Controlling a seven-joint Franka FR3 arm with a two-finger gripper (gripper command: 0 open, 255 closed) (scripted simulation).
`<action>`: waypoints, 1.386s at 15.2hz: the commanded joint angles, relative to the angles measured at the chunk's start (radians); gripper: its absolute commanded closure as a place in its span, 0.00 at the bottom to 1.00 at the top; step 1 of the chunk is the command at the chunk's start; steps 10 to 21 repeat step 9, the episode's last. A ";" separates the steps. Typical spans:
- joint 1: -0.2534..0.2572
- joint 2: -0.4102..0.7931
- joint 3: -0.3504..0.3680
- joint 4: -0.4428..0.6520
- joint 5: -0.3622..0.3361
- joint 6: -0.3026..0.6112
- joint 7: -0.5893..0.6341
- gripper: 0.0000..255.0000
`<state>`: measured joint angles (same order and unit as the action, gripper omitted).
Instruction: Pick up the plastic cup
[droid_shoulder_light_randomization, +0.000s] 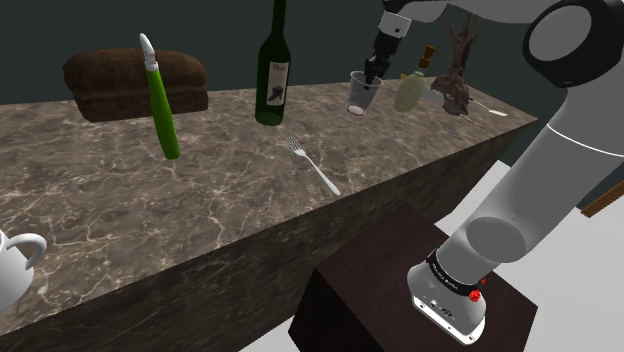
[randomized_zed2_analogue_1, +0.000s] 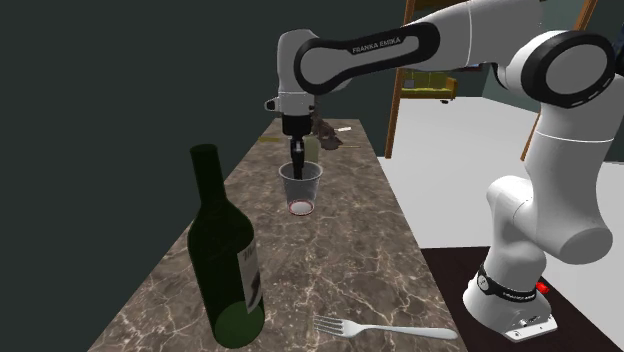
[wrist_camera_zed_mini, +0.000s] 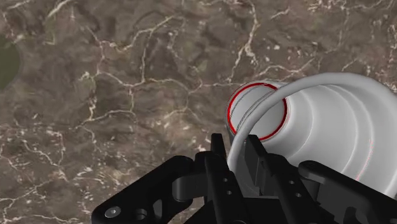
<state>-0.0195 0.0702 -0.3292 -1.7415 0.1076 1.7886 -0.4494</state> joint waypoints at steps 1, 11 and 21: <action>0.000 -0.002 0.000 0.026 -0.001 -0.027 0.003 1.00; -0.002 0.003 -0.002 0.114 -0.001 -0.111 0.008 1.00; -0.002 0.003 -0.002 0.114 -0.001 -0.111 0.008 1.00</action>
